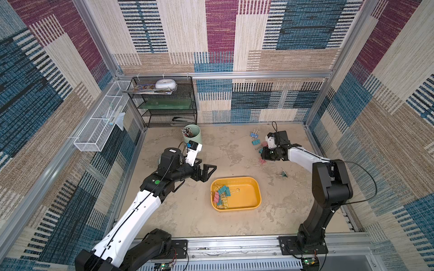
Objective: Put the binder clips in the storage box
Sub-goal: Pick up the binder clip at the center of the board, then place the binder clip in the storage box.
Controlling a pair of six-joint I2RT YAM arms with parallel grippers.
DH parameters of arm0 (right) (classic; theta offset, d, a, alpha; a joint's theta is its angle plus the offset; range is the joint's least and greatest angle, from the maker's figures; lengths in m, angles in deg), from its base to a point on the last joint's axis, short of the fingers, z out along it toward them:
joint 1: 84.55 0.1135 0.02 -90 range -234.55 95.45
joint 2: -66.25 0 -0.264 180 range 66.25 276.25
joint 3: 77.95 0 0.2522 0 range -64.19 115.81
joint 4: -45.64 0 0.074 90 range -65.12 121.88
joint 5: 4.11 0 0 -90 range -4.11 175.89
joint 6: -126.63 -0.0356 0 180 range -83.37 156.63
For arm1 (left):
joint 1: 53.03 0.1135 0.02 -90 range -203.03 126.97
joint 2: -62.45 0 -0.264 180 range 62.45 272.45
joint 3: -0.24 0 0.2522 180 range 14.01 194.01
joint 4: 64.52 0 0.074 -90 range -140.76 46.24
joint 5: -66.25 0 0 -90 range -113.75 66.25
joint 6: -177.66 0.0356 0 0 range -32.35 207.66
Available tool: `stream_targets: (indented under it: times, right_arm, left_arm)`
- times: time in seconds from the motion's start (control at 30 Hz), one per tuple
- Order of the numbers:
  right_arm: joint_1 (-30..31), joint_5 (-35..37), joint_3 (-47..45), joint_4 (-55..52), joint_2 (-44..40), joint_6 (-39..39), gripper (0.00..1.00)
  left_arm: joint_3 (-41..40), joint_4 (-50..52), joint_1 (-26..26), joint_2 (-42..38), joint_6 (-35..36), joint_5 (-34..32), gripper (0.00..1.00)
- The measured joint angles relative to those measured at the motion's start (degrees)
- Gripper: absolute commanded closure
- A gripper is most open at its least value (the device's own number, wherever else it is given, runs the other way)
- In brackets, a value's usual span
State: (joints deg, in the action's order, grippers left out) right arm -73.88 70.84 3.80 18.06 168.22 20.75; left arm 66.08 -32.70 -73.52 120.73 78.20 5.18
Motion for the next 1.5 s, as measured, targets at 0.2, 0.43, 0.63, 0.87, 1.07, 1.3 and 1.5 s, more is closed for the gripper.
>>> stream_targets:
  times: [0.2, 0.43, 0.63, 0.87, 1.07, 1.3, 1.5]
  right_arm:
    - [1.4, -6.99, -9.18, 6.54, -14.27, -6.51, 1.0]
    - [13.4, -4.33, -22.84, 12.31, -34.88, -17.33, 1.0]
    - [25.46, 1.84, -34.05, 17.68, -41.22, -28.41, 1.0]
    - [35.85, 3.17, -37.05, 25.94, -29.57, -35.01, 1.0]
    - [39.89, 4.94, -37.13, 32.04, -22.27, -38.25, 1.0]
    - [43.01, 7.37, -37.13, 36.04, -15.87, -40.19, 0.96]
    - [44.17, 8.87, -37.13, 36.37, -15.65, -40.59, 0.73]
  left_arm:
    - [0.0, 0.0, 0.0, 0.0, 0.0, 0.42, 0.0]
    - [0.0, 0.0, 0.0, -0.02, -0.02, 0.63, 0.0]
    - [0.0, 0.0, 0.0, 0.0, -0.09, 0.79, 0.0]
    - [0.0, 0.0, 0.0, 0.42, -0.24, 0.83, 0.0]
    - [0.0, 0.0, 0.0, 0.13, -0.2, 0.74, 0.0]
    - [0.0, 0.0, 0.0, 0.2, -0.2, 0.76, 0.0]
    - [0.0, 0.0, 0.0, 0.24, -0.2, 0.85, 0.0]
